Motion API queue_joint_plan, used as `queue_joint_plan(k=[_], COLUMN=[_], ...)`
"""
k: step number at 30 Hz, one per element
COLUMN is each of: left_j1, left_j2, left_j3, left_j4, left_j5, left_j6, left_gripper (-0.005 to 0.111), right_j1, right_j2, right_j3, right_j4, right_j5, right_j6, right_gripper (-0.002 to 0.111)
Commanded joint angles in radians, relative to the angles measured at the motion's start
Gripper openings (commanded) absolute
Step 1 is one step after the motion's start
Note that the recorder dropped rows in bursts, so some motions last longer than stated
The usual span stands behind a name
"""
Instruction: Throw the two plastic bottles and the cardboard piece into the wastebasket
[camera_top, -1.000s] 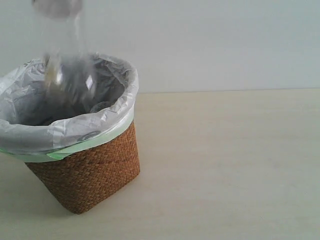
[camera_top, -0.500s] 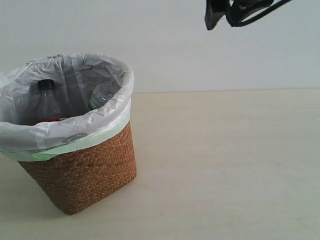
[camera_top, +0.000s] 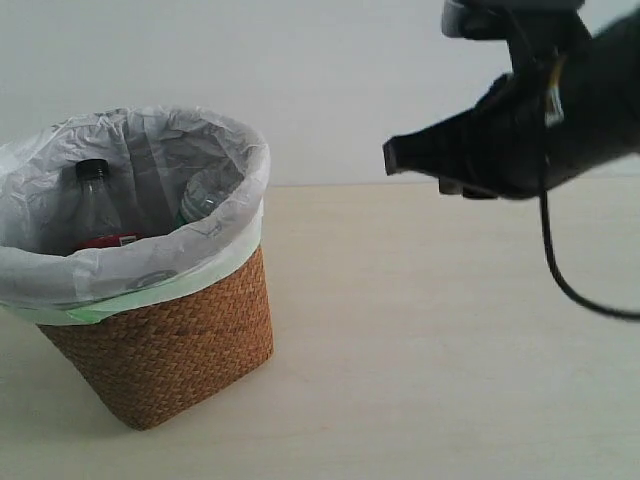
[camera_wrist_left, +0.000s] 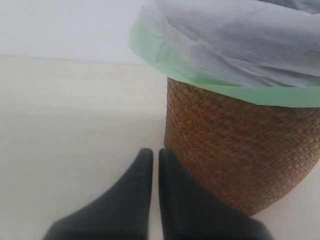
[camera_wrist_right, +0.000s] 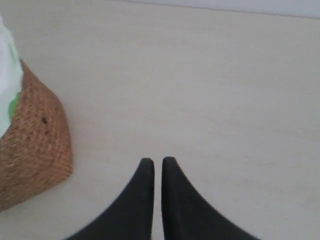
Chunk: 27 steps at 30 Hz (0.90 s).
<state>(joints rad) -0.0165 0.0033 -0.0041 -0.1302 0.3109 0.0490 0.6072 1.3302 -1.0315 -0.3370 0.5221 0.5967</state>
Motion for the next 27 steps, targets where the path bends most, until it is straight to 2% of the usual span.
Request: queue_joint_plan(k=[1,7,10,27], left_j1=[0.001,0.001,0.001,0.001], left_j2=[-0.003,-0.003,-0.003,-0.003], left_j3=[0.004,0.004,0.004,0.004], left_j4=[0.003,0.003,0.003,0.003], left_j5=[-0.001,-0.001,-0.001,-0.001], left_j6=[-0.005,-0.005,-0.005,-0.005], left_gripper=[0.004,0.004,0.004,0.004], right_j1=[0.001,0.001,0.001,0.003], right_j2=[-0.153,-0.271,-0.298,-0.307], right_j3=[0.261,0.391,0.393,0.393], right_j4=[-0.018,-0.007,-0.007,-0.003], right_j5=[-0.335,-0.301,-0.241,-0.237], right_j6=[0.088,0.09,0.09,0.075], right_gripper=[0.0,0.0,0.0,0.0])
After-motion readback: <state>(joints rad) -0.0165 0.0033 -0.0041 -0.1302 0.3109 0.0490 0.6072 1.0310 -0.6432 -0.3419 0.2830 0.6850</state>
